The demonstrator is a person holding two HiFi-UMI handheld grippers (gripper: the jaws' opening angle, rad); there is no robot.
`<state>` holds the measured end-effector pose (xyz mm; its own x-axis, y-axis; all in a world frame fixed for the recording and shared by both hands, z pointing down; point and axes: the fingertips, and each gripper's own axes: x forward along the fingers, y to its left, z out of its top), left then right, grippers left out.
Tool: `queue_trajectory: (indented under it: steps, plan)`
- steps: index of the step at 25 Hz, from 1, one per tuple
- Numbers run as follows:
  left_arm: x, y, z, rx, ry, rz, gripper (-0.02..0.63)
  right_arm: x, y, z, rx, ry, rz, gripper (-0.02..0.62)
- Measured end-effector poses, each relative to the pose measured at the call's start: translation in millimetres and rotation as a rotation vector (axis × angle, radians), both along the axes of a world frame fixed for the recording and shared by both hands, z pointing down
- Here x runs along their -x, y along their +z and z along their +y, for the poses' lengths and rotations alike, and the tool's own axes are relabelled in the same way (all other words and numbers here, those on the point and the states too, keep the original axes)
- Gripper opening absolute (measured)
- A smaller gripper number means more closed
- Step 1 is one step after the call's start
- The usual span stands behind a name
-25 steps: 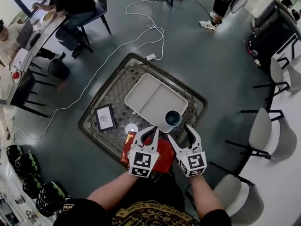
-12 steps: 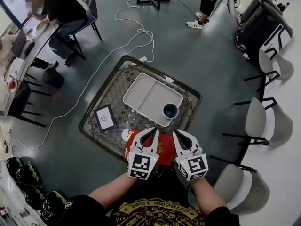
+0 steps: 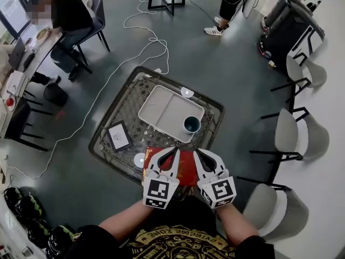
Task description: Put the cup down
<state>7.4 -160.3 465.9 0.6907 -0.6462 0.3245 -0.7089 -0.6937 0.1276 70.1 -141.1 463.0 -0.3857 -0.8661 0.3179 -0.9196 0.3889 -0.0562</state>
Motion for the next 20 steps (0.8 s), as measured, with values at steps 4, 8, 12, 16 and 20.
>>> queue_trajectory:
  steps: [4,8,12,16,20]
  plan:
    - [1,-10,9,-0.018,-0.029,0.003,0.003,0,-9,3,-0.02,-0.034,0.011,0.006]
    - [0,-16,23,-0.03,-0.051,-0.008,0.003,-1,-16,15,-0.025,-0.064,0.034,0.006]
    - [-8,-19,47,-0.016,-0.055,-0.002,0.003,-8,-29,36,-0.052,-0.087,0.059,0.006]
    - [-21,-35,73,-0.051,-0.054,-0.004,0.003,-20,-37,60,-0.057,-0.099,0.053,0.006]
    - [-30,-48,97,-0.071,-0.064,-0.005,0.003,-27,-52,83,-0.085,-0.13,0.058,0.006]
